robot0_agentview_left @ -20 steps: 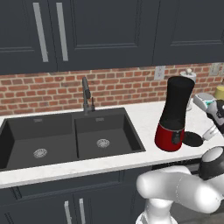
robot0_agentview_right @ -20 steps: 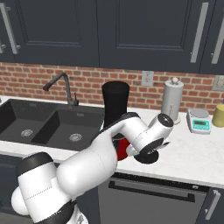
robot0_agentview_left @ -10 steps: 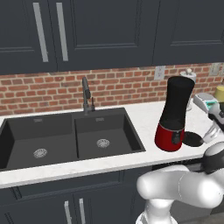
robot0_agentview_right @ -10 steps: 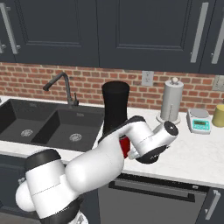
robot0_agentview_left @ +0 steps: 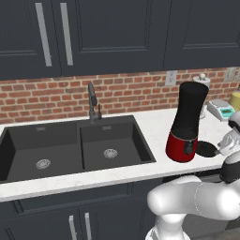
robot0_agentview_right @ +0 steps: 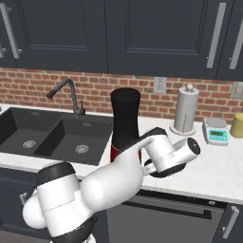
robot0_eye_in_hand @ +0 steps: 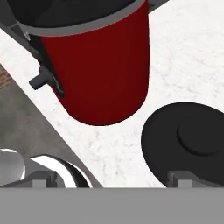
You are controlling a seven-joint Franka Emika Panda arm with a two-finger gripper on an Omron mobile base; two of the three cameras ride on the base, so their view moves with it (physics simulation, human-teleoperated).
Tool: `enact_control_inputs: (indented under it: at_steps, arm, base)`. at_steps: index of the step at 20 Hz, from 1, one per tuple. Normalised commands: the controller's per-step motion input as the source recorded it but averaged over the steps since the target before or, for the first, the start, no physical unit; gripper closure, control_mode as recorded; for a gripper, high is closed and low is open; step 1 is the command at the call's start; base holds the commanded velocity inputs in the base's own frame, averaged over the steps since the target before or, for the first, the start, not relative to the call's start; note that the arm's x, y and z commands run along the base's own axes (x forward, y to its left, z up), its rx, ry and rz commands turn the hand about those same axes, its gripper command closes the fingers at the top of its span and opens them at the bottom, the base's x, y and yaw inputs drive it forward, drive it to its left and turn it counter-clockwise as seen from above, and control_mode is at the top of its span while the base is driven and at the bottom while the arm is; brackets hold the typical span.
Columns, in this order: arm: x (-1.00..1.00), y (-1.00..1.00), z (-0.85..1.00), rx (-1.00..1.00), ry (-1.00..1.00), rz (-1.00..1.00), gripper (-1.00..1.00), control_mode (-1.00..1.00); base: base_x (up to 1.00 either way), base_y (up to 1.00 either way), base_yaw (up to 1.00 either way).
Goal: Close the lid blender by securely placing the lid on top.
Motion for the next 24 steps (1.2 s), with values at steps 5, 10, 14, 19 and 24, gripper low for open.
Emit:
enact_control_inputs:
  at_steps: [5,10,14,19,24]
  arm:
    - [0.0,-0.07,0.0,0.08,-0.07,0.11,-1.0,-1.0]
    - [0.0,-0.01,0.0,0.05,-0.09,0.1,-1.0,-1.0]
    - [0.02,0.0,-0.03,0.03,-0.12,0.07,-1.0,-1.0]
    - [0.14,0.0,-0.04,0.02,-0.08,0.01,-1.0,-1.0]
    - [0.24,0.0,-0.05,0.0,-0.02,0.0,-1.0,-1.0]
  base:
    - [0.0,0.0,0.0]
    - [0.0,0.0,0.0]
    - [0.0,0.0,0.0]
    - [0.0,0.0,0.0]
    - [0.0,0.0,0.0]
